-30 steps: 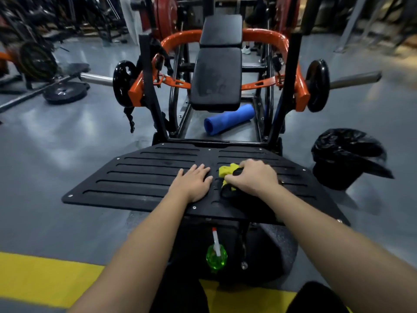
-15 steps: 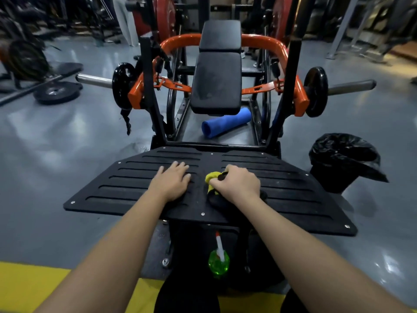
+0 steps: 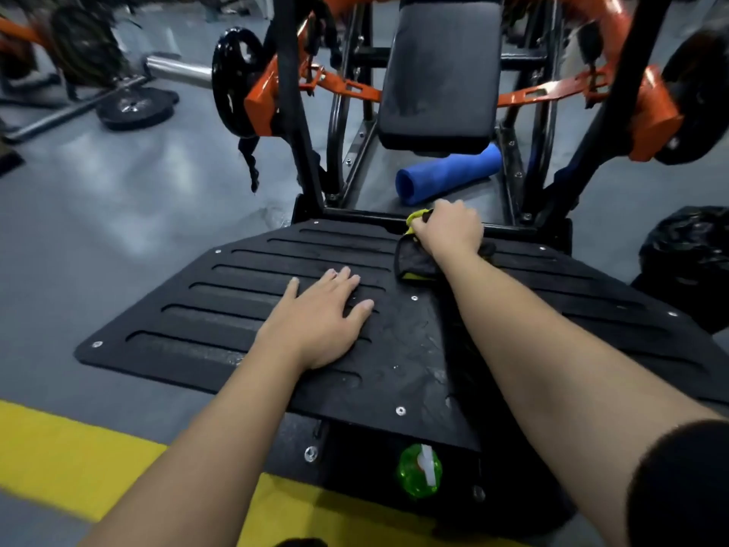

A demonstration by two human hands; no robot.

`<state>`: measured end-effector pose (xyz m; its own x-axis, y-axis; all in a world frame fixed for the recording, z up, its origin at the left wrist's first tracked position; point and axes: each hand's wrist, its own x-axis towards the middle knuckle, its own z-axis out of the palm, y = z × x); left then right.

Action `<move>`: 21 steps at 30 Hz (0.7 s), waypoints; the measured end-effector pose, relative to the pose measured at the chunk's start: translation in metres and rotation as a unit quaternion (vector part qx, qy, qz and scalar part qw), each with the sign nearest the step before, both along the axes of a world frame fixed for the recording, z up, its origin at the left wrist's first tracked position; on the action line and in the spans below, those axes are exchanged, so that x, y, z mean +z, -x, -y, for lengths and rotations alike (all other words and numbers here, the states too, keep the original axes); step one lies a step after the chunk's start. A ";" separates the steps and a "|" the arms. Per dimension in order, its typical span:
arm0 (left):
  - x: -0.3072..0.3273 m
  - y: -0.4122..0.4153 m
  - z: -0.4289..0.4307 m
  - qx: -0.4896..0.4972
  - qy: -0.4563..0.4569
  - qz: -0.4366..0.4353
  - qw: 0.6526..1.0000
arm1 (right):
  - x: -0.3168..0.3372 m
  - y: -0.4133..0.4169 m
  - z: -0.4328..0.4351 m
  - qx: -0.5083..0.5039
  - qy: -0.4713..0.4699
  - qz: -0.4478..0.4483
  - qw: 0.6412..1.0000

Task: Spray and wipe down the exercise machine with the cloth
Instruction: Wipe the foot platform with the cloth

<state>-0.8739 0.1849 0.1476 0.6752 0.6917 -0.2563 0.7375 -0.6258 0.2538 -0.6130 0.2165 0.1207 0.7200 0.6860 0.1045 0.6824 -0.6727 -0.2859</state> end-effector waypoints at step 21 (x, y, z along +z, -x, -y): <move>0.006 0.002 0.001 -0.002 -0.002 -0.002 1.000 | 0.066 0.092 0.169 0.069 0.074 0.004 0.995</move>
<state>-0.8758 0.1838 0.1537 0.6762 0.6904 -0.2571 0.7366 -0.6293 0.2478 -0.7048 0.0476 0.1872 0.6174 0.7867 0.0011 0.7733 -0.6066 -0.1843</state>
